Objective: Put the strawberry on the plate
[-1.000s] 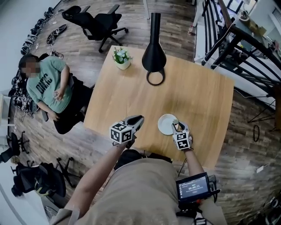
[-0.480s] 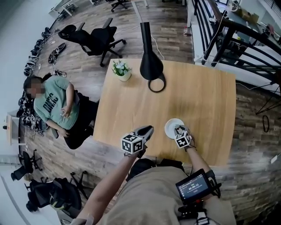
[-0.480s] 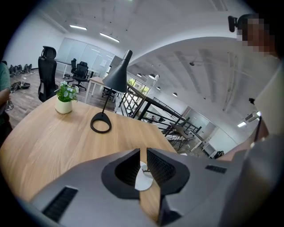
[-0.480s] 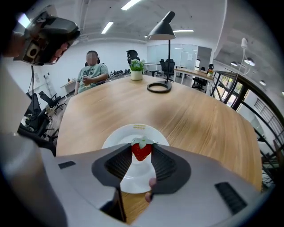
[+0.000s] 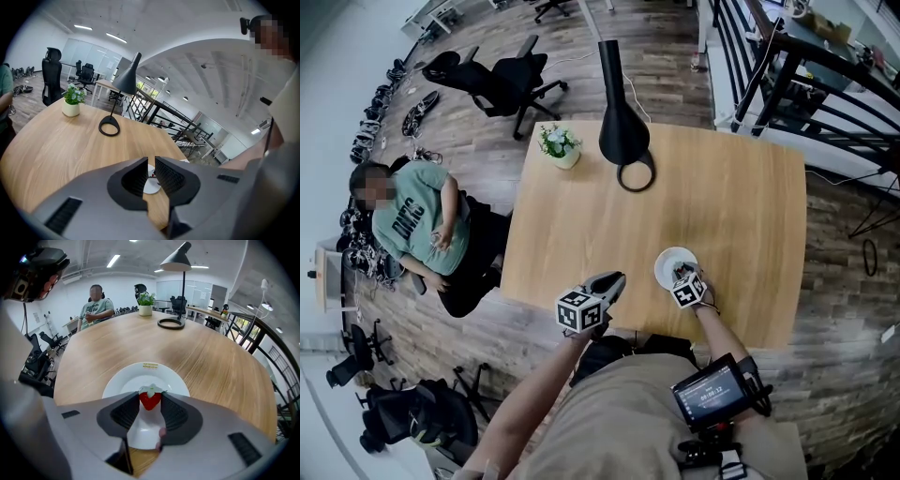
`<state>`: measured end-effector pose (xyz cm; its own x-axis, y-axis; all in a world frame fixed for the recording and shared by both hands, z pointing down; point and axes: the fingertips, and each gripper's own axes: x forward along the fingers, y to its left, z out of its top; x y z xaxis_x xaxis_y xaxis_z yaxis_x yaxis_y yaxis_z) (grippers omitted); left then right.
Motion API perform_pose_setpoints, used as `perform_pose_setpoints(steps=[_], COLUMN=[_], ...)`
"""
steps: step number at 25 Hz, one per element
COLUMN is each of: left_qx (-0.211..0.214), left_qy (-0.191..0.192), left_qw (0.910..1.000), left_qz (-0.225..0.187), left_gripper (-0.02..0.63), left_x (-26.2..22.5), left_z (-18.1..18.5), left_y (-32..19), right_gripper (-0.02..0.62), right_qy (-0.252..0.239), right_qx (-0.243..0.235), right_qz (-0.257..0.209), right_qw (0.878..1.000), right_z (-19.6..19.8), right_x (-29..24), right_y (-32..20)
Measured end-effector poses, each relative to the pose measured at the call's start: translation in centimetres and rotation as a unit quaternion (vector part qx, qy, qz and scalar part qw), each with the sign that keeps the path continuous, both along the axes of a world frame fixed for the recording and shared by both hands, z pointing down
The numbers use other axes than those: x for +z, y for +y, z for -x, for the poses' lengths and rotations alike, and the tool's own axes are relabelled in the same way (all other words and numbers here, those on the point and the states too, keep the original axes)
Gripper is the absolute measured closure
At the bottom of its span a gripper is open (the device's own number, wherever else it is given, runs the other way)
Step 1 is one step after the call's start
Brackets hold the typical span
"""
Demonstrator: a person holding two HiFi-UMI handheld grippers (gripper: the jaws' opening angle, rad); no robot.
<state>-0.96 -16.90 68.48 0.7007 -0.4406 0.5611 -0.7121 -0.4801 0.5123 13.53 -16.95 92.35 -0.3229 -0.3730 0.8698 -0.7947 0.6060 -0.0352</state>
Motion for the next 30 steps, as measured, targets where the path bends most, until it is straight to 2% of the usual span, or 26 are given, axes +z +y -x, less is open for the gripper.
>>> perform_pose_setpoints(steps=[4,8,10,14,17,22,25,26,30], left_qx=[-0.003,-0.006,-0.01,-0.02,-0.021,-0.019,-0.017,-0.015,-0.001], left_qy=[0.0,0.011,0.021,0.046,0.076,0.119,0.141,0.147,0.163], left_qw=[1.0,0.9998,0.9996,0.9985,0.9962,0.9909,0.9864,0.9849,0.9781], left_qz=[-0.008,-0.013,-0.016,-0.024,-0.036,-0.06,-0.082,-0.091,-0.129], left_gripper=[0.575,0.575,0.575,0.575,0.575,0.575,0.575,0.575,0.575], left_x=[-0.4,-0.9,-1.2,-2.5,-4.1,-6.6,-9.4,-10.3,-13.4], left_z=[1.0,1.4,1.8,3.2,4.2,6.9,8.6,9.0,10.9], left_y=[-0.7,-0.6,-0.7,-0.3,-0.1,0.4,0.1,0.0,0.3], right_gripper=[0.448,0.331,0.297,0.295,0.296,0.298,0.31,0.332,0.334], right_qy=[-0.013,-0.033,-0.041,-0.052,-0.079,-0.123,-0.121,-0.119,-0.118], right_qx=[-0.002,0.013,0.031,0.079,0.104,0.142,0.153,0.158,0.178], right_qz=[-0.012,-0.034,-0.058,-0.129,-0.198,-0.303,-0.349,-0.361,-0.398], right_qw=[1.0,0.999,0.997,0.987,0.971,0.934,0.917,0.911,0.892], right_z=[0.6,0.4,-0.2,-1.2,-1.0,0.9,1.7,1.9,2.6], right_x=[-0.6,-2.5,-4.2,-10.2,-15.9,-26.6,-33.3,-35.1,-40.5], right_y=[-0.7,-0.4,-0.5,-0.7,-1.0,-0.9,-0.1,0.3,3.1])
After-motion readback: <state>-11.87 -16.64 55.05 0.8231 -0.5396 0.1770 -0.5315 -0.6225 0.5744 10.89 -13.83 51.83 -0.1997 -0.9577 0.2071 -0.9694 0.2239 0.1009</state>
